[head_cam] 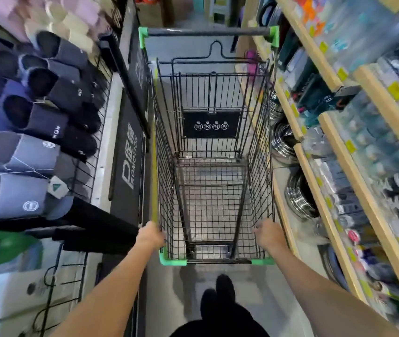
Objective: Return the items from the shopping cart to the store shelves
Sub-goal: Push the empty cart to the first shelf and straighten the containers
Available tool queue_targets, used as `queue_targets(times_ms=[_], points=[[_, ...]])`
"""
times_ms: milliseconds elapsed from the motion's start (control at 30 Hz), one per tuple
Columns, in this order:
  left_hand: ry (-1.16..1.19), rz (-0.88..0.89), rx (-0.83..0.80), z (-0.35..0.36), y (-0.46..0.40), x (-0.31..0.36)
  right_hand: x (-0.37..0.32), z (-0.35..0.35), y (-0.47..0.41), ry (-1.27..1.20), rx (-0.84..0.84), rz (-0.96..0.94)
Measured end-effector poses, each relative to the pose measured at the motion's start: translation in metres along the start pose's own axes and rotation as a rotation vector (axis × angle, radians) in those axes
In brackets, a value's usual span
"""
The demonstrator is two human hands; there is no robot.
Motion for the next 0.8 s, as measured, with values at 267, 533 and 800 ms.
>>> queue_targets(times_ms=[267, 533, 800], points=[[-0.293, 0.045, 0.084, -0.004, -0.057, 0.046, 0.007, -0.019, -0.069, 0.135, 0.203, 0.139], [-0.397, -0.028, 0.014, -0.042, -0.116, 0.101, -0.003, -0.037, -0.156, 0.156, 0.124, 0.098], [-0.255, -0.035, -0.023, -0.117, -0.208, 0.221, -0.058, -0.108, -0.308, 0.071, 0.146, 0.103]])
Point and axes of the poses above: each hand's wrist, its own y-axis away from the middle knuckle, its own z-axis out of the palm, x = y × z, the point moved 1 cm from there along -y, towards the middle knuckle, and after that the axes turned 10 degrees about -z, right-handed, at the moved point
